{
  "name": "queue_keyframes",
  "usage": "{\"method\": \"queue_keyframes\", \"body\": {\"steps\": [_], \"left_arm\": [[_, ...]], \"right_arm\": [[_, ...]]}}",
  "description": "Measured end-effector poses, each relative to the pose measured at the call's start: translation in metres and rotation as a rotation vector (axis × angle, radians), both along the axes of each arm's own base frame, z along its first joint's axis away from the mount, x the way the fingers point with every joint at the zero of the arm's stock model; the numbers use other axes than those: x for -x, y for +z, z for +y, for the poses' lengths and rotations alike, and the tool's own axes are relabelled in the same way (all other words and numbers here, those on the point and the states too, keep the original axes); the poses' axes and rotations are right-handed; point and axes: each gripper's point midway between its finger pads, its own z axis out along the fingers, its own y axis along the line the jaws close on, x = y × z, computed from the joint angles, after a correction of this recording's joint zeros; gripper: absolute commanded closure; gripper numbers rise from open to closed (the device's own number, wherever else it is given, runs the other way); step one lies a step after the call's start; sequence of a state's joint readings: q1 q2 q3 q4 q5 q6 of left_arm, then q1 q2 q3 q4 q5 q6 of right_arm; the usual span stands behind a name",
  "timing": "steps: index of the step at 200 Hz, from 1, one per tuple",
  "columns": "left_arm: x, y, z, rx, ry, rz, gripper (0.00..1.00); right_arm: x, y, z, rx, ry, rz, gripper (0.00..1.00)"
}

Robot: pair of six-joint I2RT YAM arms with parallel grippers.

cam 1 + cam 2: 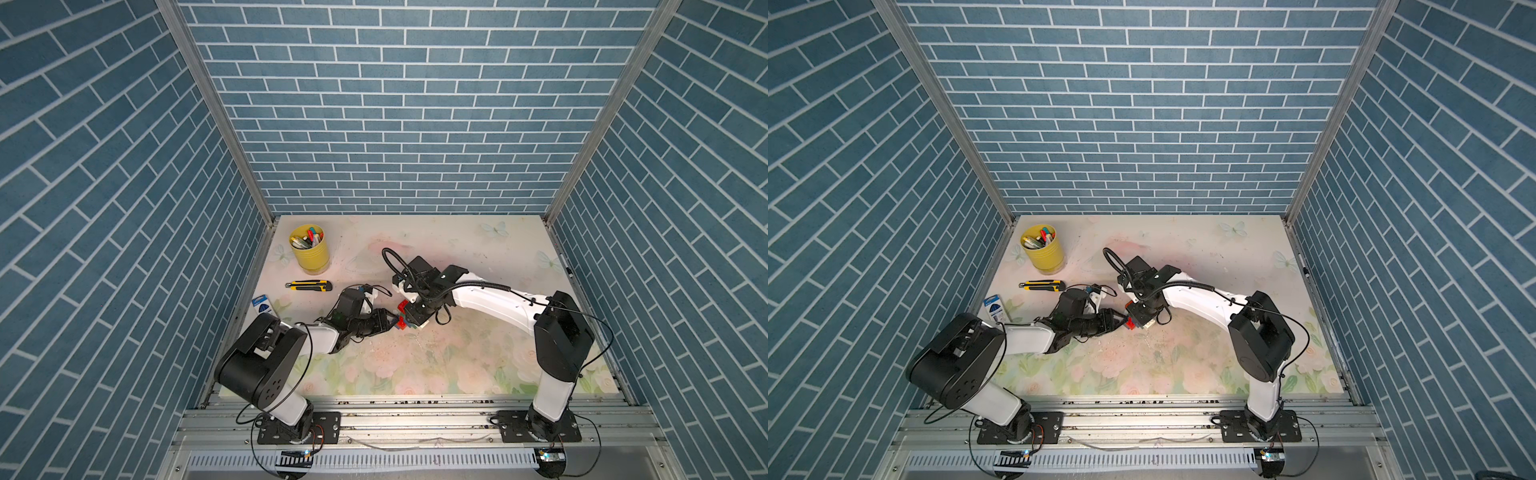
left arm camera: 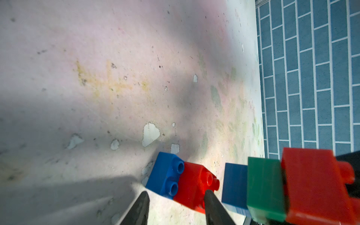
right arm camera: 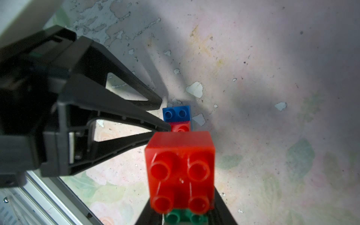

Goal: Assemble the letter y with lego
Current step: Place the lego brick at the center of the board.

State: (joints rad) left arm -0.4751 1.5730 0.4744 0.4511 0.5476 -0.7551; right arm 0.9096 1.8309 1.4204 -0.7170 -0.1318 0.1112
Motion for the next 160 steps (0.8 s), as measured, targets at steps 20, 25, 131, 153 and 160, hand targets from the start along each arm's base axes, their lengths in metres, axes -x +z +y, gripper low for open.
{"method": "queue_keyframes", "body": {"steps": [20,25,131,153,160], "left_arm": [[0.0001,-0.0001,0.0001,0.001,0.000,-0.002,0.52],[0.0001,0.0000,0.0001,0.001,0.000,-0.002,0.52],[0.0001,-0.0001,0.0002,0.002,0.001,-0.004,0.52],[0.0001,-0.0001,0.0003,0.002,0.001,-0.007,0.52],[0.0001,-0.0002,0.0005,0.002,0.002,-0.007,0.52]], "right_arm": [[0.0012,0.0002,0.0014,0.000,0.013,0.002,0.71],[0.0015,0.0000,0.0018,0.001,0.017,0.003,0.71],[0.0016,-0.0059,0.0056,0.016,0.036,0.009,0.71],[0.0020,-0.0058,0.0060,0.020,0.046,0.008,0.71],[0.0023,-0.0059,0.0062,0.022,0.049,0.009,0.71]]}}
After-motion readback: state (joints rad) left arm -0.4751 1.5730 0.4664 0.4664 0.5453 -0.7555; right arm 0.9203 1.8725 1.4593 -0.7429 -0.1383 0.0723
